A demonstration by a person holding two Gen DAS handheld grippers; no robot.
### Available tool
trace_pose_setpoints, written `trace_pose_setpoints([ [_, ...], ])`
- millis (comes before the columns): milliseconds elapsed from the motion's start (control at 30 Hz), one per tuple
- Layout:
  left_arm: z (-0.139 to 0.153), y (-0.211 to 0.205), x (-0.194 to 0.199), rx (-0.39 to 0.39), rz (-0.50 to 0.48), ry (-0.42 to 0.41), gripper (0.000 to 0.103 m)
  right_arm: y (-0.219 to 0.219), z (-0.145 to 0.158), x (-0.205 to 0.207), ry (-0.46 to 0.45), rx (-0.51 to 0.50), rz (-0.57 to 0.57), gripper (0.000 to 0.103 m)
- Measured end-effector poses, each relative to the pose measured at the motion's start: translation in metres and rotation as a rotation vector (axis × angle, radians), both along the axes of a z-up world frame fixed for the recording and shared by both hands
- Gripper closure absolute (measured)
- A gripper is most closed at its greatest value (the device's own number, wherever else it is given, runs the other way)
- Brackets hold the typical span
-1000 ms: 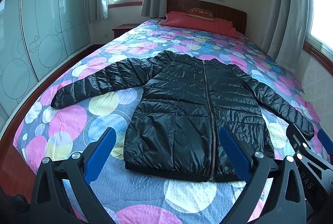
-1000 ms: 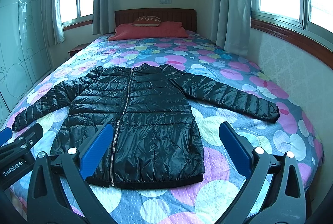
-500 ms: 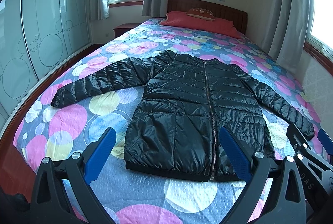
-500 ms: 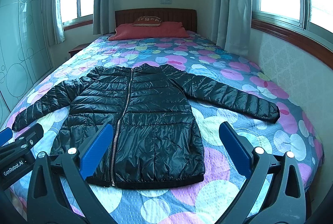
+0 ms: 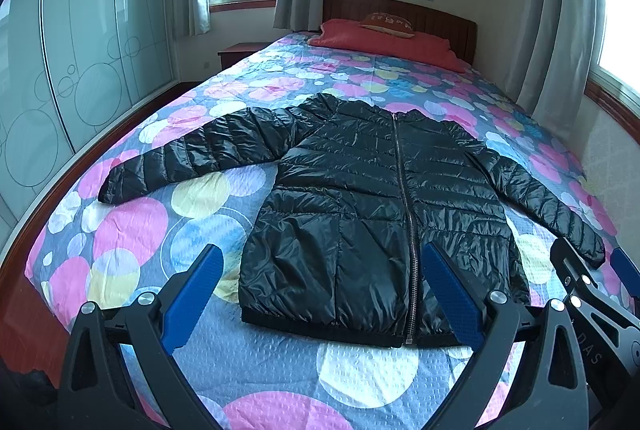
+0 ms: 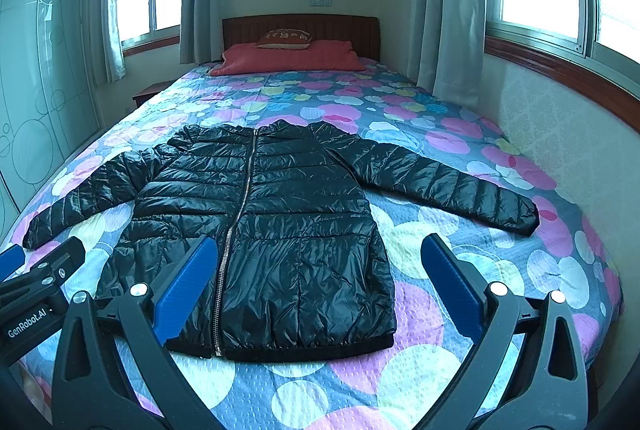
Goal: Fold large clothes
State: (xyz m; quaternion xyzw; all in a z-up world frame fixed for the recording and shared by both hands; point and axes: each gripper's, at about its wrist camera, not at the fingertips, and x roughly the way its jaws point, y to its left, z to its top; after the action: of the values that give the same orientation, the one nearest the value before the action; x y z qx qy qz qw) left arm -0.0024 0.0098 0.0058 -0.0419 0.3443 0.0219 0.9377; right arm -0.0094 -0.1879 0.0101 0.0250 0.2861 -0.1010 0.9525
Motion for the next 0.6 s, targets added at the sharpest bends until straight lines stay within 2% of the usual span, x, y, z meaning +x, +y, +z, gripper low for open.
trace_pose_setpoints([
  [233,0.000,0.002,0.000,0.000,-0.001,0.003,0.005,-0.003,0.004,-0.002,0.003,0.002,0.001,0.002],
  [333,-0.002,0.003,-0.001,0.001,-0.001,0.005,0.005,0.003,-0.005,0.002,0.006,0.000,0.002,0.002],
  [600,-0.025,0.012,0.014,-0.011,0.020,0.031,0.005,-0.006,-0.018,0.014,0.009,0.027,-0.004,0.002],
])
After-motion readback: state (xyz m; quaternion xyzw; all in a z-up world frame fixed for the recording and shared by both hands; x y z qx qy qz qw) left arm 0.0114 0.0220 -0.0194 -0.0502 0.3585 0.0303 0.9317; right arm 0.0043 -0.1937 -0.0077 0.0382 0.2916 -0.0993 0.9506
